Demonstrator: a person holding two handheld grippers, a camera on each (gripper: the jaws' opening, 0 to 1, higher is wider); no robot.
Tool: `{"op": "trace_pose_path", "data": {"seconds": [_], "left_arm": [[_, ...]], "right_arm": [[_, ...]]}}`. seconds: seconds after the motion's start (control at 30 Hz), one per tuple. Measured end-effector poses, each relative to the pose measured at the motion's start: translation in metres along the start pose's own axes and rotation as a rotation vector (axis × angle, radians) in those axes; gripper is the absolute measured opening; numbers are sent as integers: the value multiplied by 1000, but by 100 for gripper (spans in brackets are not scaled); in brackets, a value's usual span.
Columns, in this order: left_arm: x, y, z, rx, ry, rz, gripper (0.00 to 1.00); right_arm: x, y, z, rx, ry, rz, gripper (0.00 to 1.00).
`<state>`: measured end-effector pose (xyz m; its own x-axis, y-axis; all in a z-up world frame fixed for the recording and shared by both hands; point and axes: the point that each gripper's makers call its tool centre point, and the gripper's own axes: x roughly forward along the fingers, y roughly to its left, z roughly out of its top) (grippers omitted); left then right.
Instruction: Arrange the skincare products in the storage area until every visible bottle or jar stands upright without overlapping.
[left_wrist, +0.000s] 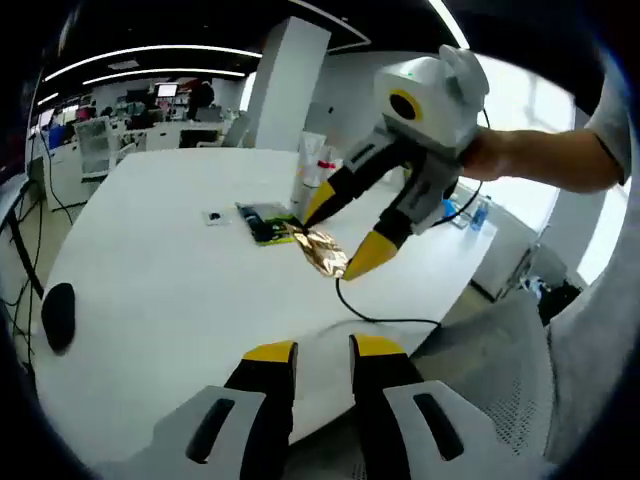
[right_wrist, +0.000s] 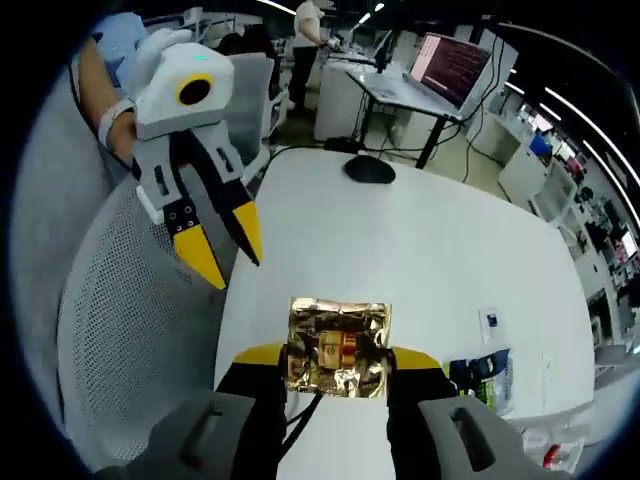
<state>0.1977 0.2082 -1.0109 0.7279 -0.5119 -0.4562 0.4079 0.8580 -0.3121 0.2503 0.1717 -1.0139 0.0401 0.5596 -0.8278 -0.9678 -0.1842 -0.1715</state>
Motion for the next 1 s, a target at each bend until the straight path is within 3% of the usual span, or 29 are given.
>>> {"op": "trace_pose_path", "data": {"seconds": [0.13,0.47,0.53,0.67,0.87,1.0], "left_arm": [[-1,-4,4,-35,-16,-26,25],[-1,-12,2,-92,-6,-91,22],[-1,-13,1,-89,4,-96,20],[-1,-14,0,-105,13,-106,14],[-3,-14,0,-111,19,-112,0],[-5,-13,-2,-115,31,-110,0]], "right_arm": [[0,20,11,16,-68,-38,35],[9,56,20,-142,-61,-52,35],[8,60,23,-205,-54,-62,35],[6,66,33,-248,-78,-74,35],[6,68,39,-281,-83,-86,35],[7,68,39,-256,-92,-86,35]]}}
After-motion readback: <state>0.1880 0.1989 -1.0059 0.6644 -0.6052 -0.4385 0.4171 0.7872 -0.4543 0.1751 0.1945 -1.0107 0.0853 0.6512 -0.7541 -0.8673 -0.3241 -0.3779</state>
